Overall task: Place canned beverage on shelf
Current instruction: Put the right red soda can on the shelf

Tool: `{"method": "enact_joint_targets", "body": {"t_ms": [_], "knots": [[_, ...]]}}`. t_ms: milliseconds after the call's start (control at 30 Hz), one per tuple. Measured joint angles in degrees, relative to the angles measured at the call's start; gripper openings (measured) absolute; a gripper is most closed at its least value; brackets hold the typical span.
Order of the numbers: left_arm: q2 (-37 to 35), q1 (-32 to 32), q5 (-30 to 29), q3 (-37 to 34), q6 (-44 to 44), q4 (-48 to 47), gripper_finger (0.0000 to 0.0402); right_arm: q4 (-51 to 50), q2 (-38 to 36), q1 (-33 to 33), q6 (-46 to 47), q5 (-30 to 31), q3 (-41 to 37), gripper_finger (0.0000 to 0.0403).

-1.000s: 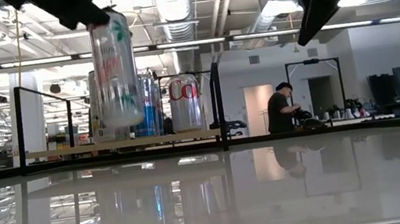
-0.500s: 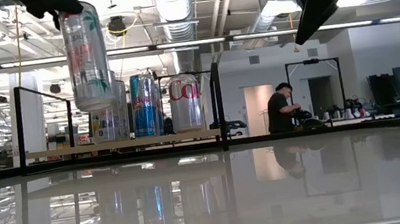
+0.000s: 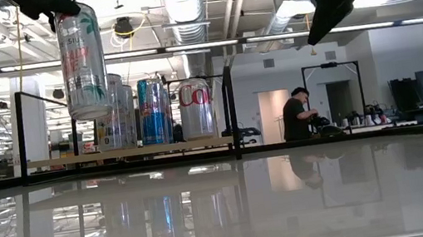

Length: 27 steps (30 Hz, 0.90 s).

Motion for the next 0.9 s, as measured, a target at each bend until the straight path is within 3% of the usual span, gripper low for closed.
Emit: {"method": "enact_joint_targets", "body": {"t_ms": [400,900], "knots": [[-1.71,0.00,-1.11,0.00,0.35,-1.44,0.0245,0.00,0.00,0.00,-0.02,0.00,0.00,0.0373],[-7.24,2.02,-13.17,-0.39,2.88,-9.39,0.0245,0.09,0.00,0.00,-0.04,0.04,0.00,0.0373]]}}
